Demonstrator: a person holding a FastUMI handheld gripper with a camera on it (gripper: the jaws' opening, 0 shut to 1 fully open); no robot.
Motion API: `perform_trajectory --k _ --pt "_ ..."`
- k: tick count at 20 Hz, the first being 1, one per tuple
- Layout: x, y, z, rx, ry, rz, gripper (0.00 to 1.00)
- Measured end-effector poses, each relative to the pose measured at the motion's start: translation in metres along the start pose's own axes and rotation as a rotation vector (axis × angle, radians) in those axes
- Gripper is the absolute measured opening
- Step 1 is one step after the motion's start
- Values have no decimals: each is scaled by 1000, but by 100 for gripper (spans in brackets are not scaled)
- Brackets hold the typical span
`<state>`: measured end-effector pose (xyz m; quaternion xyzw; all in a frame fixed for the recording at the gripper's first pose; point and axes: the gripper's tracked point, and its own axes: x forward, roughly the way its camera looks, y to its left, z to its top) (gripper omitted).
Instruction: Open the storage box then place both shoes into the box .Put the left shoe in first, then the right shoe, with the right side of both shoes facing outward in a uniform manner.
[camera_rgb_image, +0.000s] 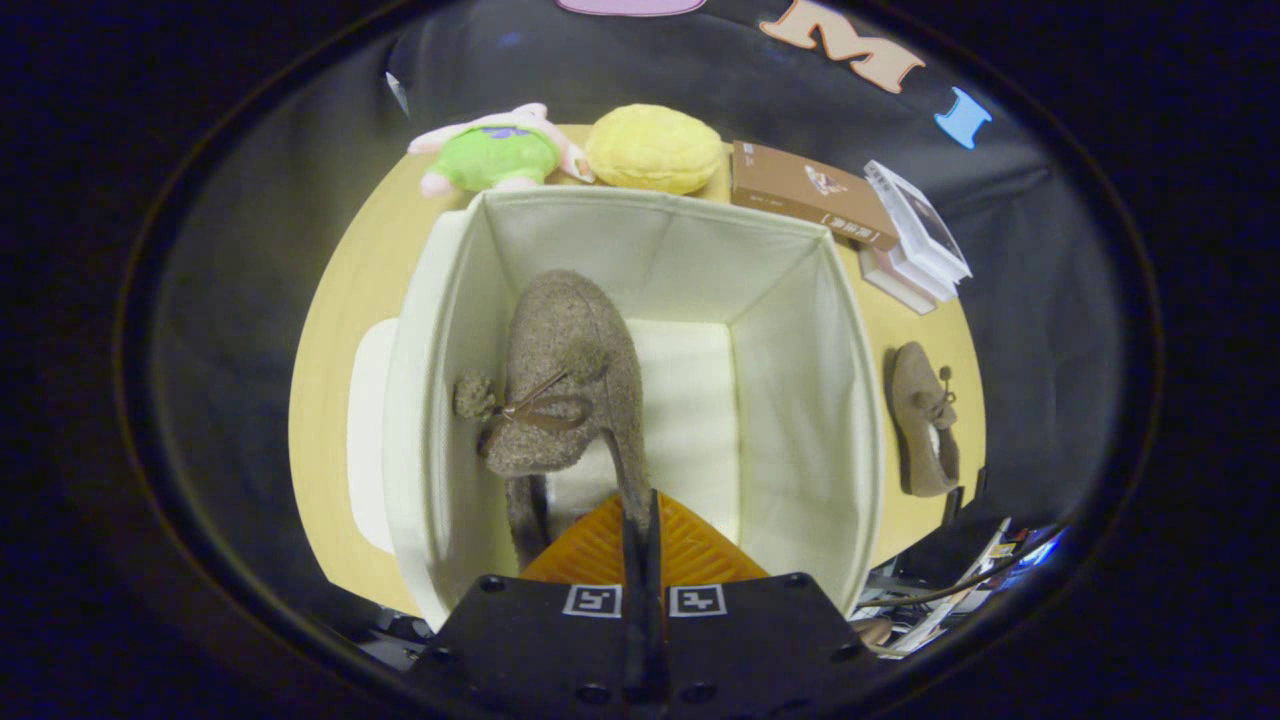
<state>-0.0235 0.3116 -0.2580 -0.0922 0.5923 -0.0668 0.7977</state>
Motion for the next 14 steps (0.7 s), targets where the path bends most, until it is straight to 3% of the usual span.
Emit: perform_trajectory --k 4,6,12,14 --pt "0 6 0 -13 10 40 13" --pt "-7 5 1 7 7 64 30" --pt "-37 -41 7 36 -32 21 100" --pt "-49 -65 11 40 -46 -20 100"
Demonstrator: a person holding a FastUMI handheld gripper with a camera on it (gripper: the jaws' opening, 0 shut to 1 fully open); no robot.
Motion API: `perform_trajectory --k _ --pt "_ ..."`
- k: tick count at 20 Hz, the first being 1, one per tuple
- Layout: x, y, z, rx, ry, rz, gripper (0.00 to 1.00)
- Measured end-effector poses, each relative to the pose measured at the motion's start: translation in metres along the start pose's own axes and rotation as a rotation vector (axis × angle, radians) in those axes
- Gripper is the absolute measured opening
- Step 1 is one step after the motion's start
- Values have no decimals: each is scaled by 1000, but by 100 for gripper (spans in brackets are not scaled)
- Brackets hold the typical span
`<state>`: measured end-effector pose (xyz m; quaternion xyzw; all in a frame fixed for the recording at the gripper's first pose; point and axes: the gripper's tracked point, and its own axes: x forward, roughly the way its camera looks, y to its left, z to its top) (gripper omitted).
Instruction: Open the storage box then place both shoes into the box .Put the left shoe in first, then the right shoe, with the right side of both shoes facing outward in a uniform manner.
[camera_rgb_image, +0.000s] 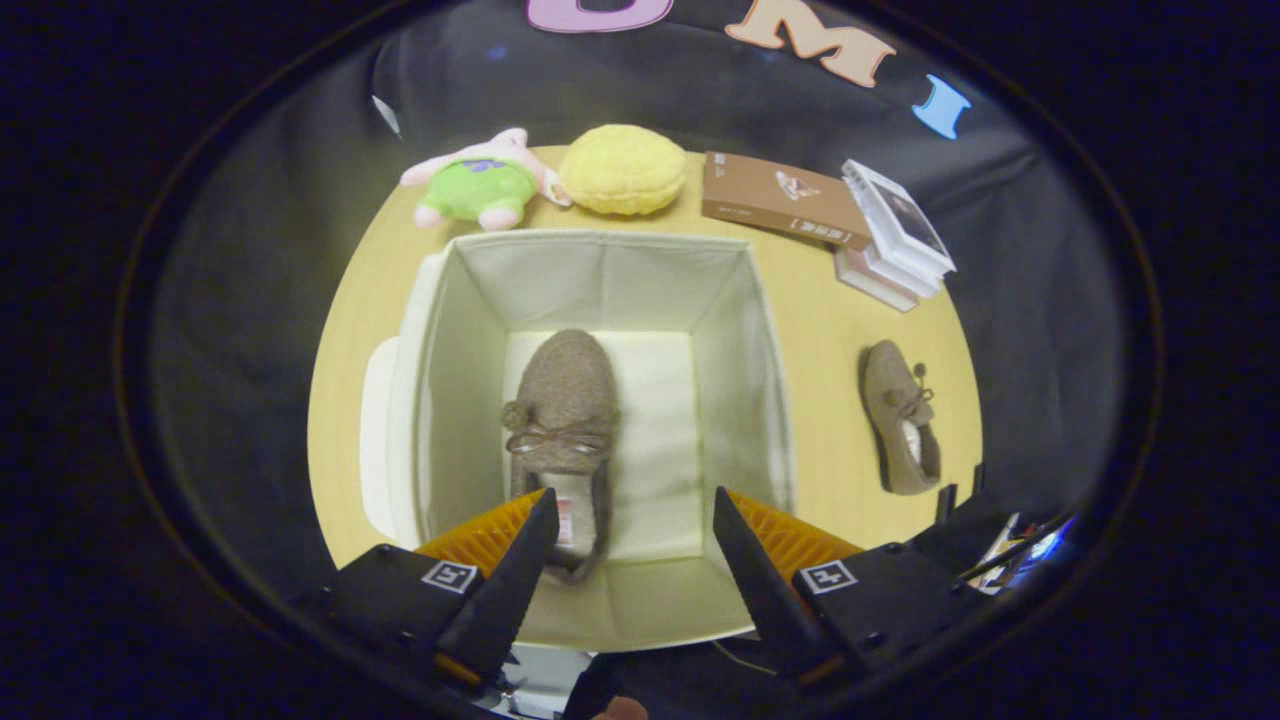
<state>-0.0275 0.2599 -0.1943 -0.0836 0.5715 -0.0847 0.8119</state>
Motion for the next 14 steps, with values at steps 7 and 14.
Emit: perform_trajectory --k 7,14 --pt "-9 -86 30 81 -68 -51 100" --pt "28 -196 26 61 -20 -163 99"
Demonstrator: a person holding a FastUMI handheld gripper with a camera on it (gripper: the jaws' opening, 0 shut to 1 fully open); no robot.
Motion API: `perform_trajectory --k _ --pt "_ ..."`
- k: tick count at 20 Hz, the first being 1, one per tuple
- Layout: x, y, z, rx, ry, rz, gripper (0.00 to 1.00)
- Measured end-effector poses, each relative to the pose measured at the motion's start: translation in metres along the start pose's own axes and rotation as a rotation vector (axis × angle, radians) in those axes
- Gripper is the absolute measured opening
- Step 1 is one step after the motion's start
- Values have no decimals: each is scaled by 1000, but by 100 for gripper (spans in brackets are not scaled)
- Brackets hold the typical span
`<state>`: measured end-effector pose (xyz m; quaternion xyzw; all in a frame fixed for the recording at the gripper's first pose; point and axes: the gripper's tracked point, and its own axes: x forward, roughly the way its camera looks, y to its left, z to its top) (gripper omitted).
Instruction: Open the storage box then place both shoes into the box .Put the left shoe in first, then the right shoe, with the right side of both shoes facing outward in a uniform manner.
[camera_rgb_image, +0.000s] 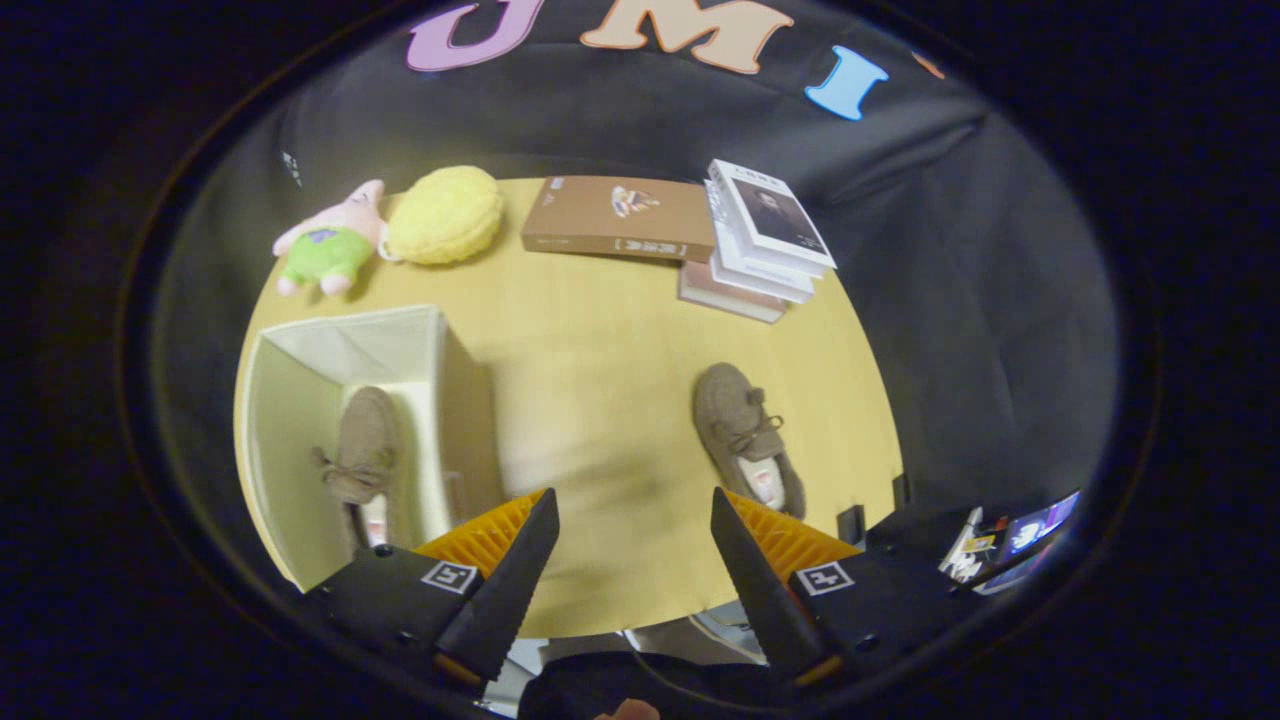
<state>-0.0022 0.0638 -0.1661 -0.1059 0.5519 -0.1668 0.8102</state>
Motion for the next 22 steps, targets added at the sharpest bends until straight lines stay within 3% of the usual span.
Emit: perform_trajectory --k 11,18,22 --pt "85 -120 -16 -27 70 -78 99" --pt "137 -145 -35 -98 128 -46 96" --pt "172 -152 -49 -136 161 -12 77"
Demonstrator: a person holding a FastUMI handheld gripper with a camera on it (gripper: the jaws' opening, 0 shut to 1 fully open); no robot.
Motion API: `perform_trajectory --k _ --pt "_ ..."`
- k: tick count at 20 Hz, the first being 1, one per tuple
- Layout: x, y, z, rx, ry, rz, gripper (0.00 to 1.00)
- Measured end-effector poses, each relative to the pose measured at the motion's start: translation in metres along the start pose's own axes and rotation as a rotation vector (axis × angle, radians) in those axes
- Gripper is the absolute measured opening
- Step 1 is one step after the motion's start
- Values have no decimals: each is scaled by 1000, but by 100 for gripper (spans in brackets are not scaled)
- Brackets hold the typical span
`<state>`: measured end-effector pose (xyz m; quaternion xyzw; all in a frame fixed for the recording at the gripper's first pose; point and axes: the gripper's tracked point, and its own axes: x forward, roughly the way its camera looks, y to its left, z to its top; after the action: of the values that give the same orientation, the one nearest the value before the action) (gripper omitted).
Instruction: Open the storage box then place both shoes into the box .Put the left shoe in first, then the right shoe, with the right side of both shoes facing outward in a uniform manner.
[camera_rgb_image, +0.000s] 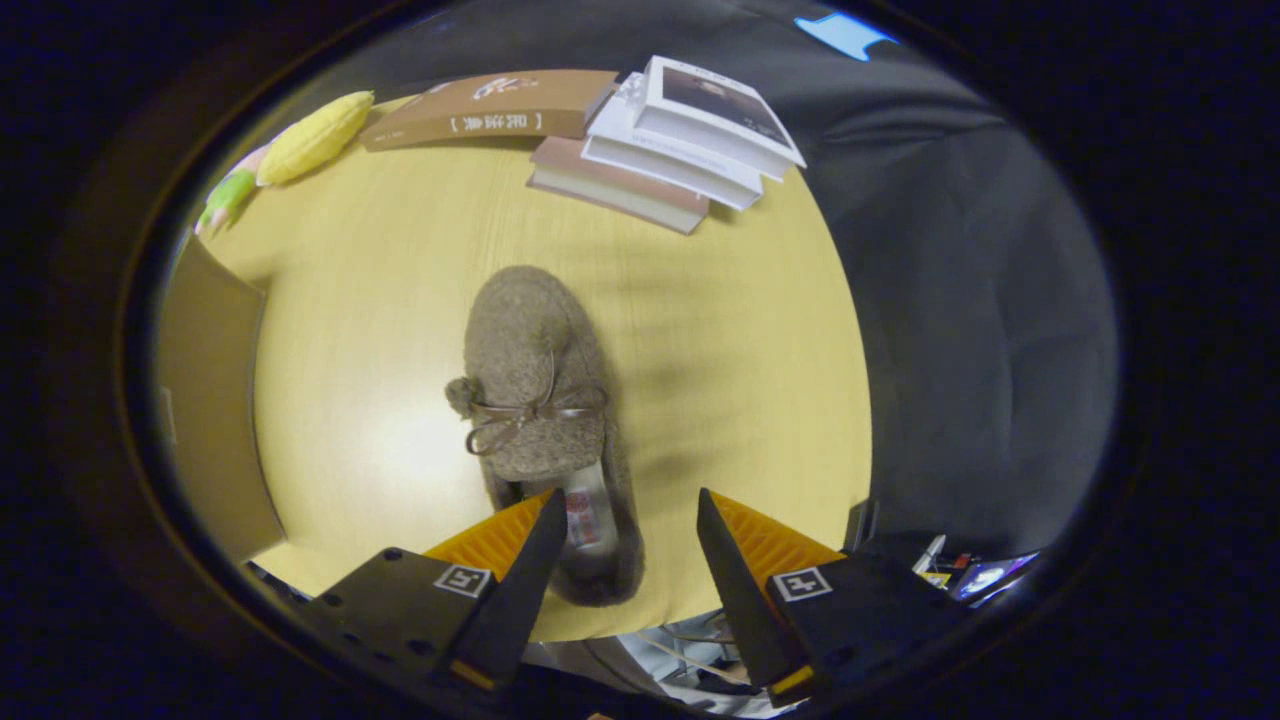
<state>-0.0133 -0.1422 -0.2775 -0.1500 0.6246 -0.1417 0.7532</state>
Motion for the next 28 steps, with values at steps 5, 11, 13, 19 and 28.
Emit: perform_trajectory --k 5,11,13,19,28 --pt "28 -1 -10 -16 20 24 52" --pt "46 13 -12 -29 6 84 15" --pt "47 13 -12 -47 -7 60 14" --pt "41 18 -14 -97 -24 -25 7" --pt "-14 9 -2 -54 -103 -146 6"
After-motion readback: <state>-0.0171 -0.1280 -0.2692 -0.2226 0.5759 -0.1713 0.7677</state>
